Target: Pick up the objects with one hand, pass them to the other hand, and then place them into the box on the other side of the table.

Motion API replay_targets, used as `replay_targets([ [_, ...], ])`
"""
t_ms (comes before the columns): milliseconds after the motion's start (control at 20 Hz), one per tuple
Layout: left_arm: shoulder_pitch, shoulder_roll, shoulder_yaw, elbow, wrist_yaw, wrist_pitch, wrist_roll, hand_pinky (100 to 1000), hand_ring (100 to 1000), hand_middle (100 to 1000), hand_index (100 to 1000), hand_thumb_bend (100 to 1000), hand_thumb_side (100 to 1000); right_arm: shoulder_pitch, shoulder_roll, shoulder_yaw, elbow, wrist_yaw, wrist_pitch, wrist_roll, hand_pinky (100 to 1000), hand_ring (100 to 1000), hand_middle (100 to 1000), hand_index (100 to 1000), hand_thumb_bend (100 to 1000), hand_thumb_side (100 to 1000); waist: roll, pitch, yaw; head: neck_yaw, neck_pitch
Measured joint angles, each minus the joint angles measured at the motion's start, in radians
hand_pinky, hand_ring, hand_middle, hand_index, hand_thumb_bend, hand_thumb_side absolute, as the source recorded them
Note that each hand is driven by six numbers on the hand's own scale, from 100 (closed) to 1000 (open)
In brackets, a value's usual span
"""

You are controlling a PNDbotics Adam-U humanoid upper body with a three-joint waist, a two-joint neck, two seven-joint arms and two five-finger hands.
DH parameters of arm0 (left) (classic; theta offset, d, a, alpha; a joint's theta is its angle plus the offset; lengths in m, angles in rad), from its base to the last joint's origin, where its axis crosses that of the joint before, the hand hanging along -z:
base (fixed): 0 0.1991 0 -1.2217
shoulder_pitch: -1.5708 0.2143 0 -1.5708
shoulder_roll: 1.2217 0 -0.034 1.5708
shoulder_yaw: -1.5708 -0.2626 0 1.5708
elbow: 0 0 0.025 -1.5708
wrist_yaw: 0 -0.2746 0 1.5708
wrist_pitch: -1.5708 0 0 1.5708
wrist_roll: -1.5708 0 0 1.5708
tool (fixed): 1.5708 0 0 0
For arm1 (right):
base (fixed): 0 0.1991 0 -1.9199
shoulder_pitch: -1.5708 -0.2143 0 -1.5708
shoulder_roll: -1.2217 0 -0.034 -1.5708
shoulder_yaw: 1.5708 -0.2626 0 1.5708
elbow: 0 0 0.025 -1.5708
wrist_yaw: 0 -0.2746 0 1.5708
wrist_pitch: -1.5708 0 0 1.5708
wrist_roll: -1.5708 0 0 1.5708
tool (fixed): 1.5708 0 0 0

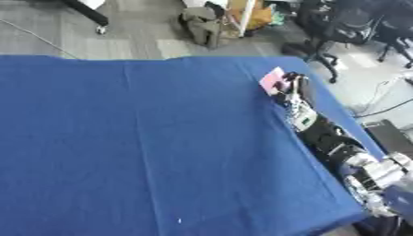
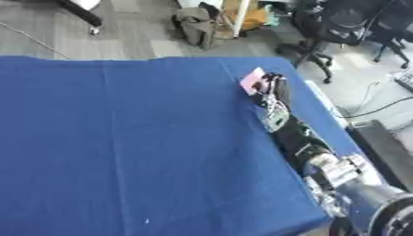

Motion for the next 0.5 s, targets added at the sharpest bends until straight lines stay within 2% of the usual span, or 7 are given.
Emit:
replay_targets([
  [150, 0.005, -0.001, 0.000, 0.000, 0.003, 0.001, 0.001, 731, 730, 609, 726, 819, 711, 0.004, 0.009, -0.002, -0.034, 0.012, -0.010, -0.014, 479, 488, 279, 325, 100, 100, 0.004, -0.002, -0.009, 0.015, 0.007],
  [500, 0.015, -0.004, 0.000, 0.003, 0.006, 0.003, 0.004, 730, 730, 610, 726, 822, 708, 0.015, 0.032, -0.007, -0.137, 0.071, -0.009, -0.003, 442, 459, 244, 283, 100, 100, 0.012, -0.019, -0.043, 0.092, 0.031],
])
